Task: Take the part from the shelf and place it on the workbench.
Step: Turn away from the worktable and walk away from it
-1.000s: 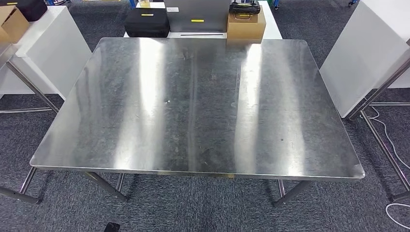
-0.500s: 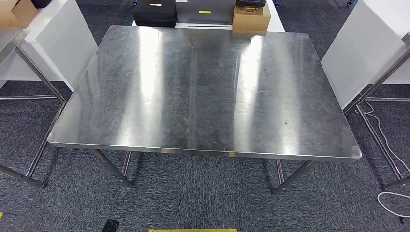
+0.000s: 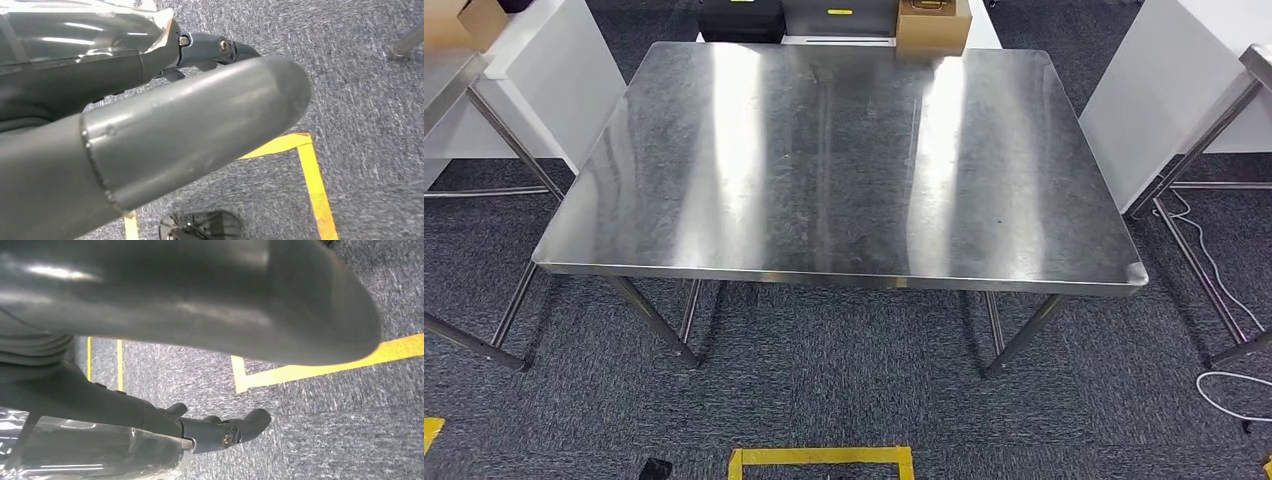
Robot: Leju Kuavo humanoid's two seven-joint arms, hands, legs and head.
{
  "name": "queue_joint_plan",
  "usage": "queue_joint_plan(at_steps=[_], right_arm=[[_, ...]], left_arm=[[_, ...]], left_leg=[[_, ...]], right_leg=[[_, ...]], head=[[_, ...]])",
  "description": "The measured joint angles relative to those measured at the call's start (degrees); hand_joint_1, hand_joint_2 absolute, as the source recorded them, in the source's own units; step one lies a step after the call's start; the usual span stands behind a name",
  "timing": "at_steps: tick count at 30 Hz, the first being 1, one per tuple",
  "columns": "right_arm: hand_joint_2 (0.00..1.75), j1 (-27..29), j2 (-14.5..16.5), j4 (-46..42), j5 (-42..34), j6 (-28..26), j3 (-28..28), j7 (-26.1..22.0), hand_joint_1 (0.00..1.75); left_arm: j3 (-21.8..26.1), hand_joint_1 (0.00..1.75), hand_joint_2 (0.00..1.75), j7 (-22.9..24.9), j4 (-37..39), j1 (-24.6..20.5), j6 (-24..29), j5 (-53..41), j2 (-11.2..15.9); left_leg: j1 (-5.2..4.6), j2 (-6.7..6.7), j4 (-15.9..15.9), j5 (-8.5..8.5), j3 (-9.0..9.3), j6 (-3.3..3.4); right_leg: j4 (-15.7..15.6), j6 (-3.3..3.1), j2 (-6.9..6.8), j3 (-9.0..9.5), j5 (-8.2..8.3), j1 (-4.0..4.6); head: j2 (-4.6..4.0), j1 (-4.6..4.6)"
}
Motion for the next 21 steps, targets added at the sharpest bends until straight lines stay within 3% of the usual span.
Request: queue_joint_plan(at_steps=[2,4,6,7,9,11,12,13,15,17,19,20,21], right_arm=[[0.0,-0.12,-0.09,-0.02,-0.06,0.0,0.14,-0.11,0.0],[0.0,-0.19,-0.15,-0.02,-0.23,0.0,0.22,-0.18,0.0],[0.0,-0.08,-0.15,-0.02,-0.4,-0.01,0.32,-0.18,0.0],[0.0,-0.05,-0.18,-0.02,-0.46,-0.01,0.37,-0.17,0.0],[0.0,-0.05,-0.19,-0.01,-0.5,-0.02,0.42,-0.17,0.0],[0.0,-0.07,-0.13,0.0,-0.46,-0.02,0.48,-0.17,0.0],[0.0,-0.1,-0.14,0.01,-0.42,-0.02,0.51,-0.17,0.0],[0.0,-0.13,-0.19,0.01,-0.3,-0.01,0.54,-0.17,0.0],[0.87,-0.24,-0.33,0.01,0.08,0.02,0.68,-0.36,0.0],[1.75,-0.47,-0.53,-0.01,0.51,0.03,1.05,-0.76,0.0],[1.75,-0.66,-0.65,-0.02,0.73,0.02,1.4,-1.12,0.0],[1.75,-0.66,-0.63,-0.02,0.75,0.01,1.48,-1.26,0.0],[1.75,-0.6,-0.6,0.0,0.74,0.01,1.5,-1.33,0.0]], left_arm=[[-0.01,0.0,0.0,0.05,-0.02,-0.21,-0.11,-0.17,-0.05],[-0.02,0.0,0.0,0.13,-0.02,-0.33,-0.32,-0.36,-0.09],[-0.03,0.0,0.0,0.32,-0.01,-0.41,-0.49,-0.5,-0.12],[-0.03,0.0,0.0,0.56,-0.02,-0.55,-0.48,-0.56,-0.16],[-0.04,0.0,0.0,1.2,-0.04,-1.03,-0.2,-0.67,-0.26],[-0.04,0.0,0.0,1.81,-0.07,-1.44,0.35,-0.74,-0.49],[-0.04,0.0,0.0,2.05,-0.07,-1.56,0.58,-0.76,-0.65],[-0.04,0.0,0.0,2.21,-0.08,-1.61,0.78,-0.78,-0.84],[-0.04,0.0,0.0,2.29,-0.08,-1.64,0.92,-0.87,-1.14],[-0.04,0.0,0.0,2.27,-0.08,-1.63,1.01,-0.99,-1.4],[-0.05,0.0,0.0,2.19,-0.08,-1.64,1.09,-1.09,-1.6],[-0.07,0.0,0.0,2.15,-0.08,-1.63,1.14,-1.17,-1.65],[-0.09,0.0,0.0,2.13,-0.08,-1.56,1.16,-1.25,-1.67]], left_leg=[[0.05,-0.36,-4.9,0.65,2.96,-0.13],[-0.24,-0.64,-5.49,0.45,2.87,0.34],[-0.54,-0.49,-5.51,1.08,2.05,1.39],[-0.69,-0.39,-5.62,1.63,1.53,2.12],[-0.86,-0.21,-5.84,2.92,0.12,3.47],[-1.15,-0.11,-5.83,4.28,-1.55,4.1],[-1.34,-0.04,-5.82,5.03,-2.49,4.17],[-1.53,0.01,-5.81,5.81,-3.45,4.21],[-1.86,0.08,-5.8,7.51,-5.38,4.13],[-2.01,0.1,-5.82,9.1,-6.53,3.78],[-1.94,0.23,-6.52,10.74,-6.51,3.15],[-1.88,0.29,-7.13,11.64,-6.36,2.81],[-1.74,0.26,-7.68,12.31,-6.38,2.49]], right_leg=[[1.32,0.57,0.13,-1.25,-0.03,0.16],[1.89,1.5,0.27,-2.02,0.35,0.57],[2.18,2.33,0.36,-2.59,0.48,0.62],[2.95,2.44,0.38,-3.23,-0.35,0.58],[7.49,1.89,0.38,-5.26,-4.34,0.32],[14.41,1.47,0.39,-7.3,-8.5,0.37],[16.97,1.67,0.39,-7.49,-9.16,0.42],[17.91,2.1,0.39,-6.87,-8.58,0.52],[14.27,2.69,0.39,-2.48,-5.75,0.89],[4.88,1.74,0.34,4.46,-5.59,1.62],[-1.6,0.57,0.35,8.07,-6.61,2.37],[-2.49,0.32,0.34,8.03,-6.3,2.57],[-2.46,0.06,0.34,7.42,-5.43,2.21]], head=[[0.0,-0.2],[0.0,-0.22],[0.0,-0.1],[0.0,-0.07],[0.0,0.2],[0.0,0.58],[0.0,0.65],[0.0,0.68],[0.0,0.68],[0.0,0.66],[0.0,0.66],[0.0,0.69],[0.0,0.72]])
